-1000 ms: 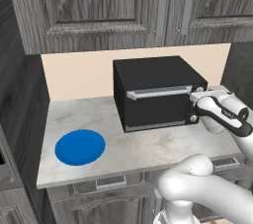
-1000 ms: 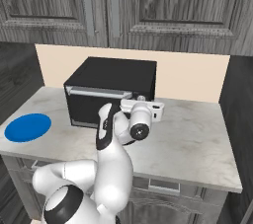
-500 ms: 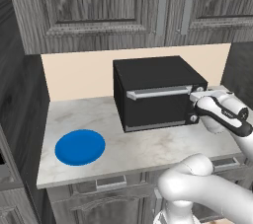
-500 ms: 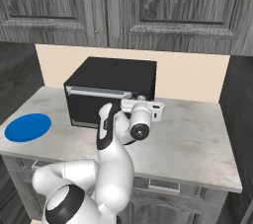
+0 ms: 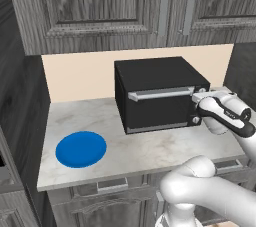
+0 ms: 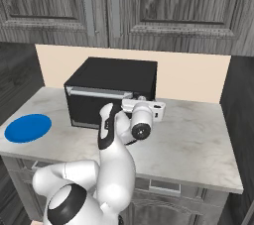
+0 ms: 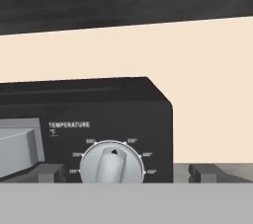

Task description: Pull the toaster oven rack outwards. Pick up the baguette from the plate and place it on the toaster oven rack. Close the toaster oven door fully and set the temperature to the lowest setting.

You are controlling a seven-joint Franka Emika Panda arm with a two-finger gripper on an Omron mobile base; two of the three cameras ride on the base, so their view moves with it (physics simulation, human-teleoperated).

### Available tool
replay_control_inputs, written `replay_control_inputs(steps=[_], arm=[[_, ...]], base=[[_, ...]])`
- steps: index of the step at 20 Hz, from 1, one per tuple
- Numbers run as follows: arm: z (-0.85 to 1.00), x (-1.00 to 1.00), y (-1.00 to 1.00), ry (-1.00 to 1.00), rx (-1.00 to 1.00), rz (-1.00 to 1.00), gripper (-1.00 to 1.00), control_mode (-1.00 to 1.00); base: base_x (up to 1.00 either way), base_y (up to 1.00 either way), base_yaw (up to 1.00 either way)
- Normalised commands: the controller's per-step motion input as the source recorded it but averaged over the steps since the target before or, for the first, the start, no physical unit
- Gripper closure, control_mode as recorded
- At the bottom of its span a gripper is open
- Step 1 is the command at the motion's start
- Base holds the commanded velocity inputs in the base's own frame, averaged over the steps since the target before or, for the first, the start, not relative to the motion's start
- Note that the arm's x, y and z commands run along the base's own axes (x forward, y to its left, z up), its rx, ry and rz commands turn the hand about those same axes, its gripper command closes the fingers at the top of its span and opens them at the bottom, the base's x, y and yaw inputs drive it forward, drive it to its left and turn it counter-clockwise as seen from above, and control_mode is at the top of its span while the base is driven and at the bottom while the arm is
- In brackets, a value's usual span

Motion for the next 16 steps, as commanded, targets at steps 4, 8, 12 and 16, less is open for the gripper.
replay_control_inputs(steps=[4,8,12,16], arm=[[0.0,0.0,0.0,0.0,0.0,0.0,-1.0,-1.0],[0.0,0.0,0.0,0.0,0.0,0.0,-1.0,-1.0],[0.0,0.0,0.0,0.0,0.0,0.0,1.0,-1.0],[0.0,0.0,0.0,0.0,0.0,0.0,1.0,-1.0]], base=[[0.0,0.0,0.0],[0.0,0.0,0.0],[0.0,0.0,0.0],[0.0,0.0,0.0]])
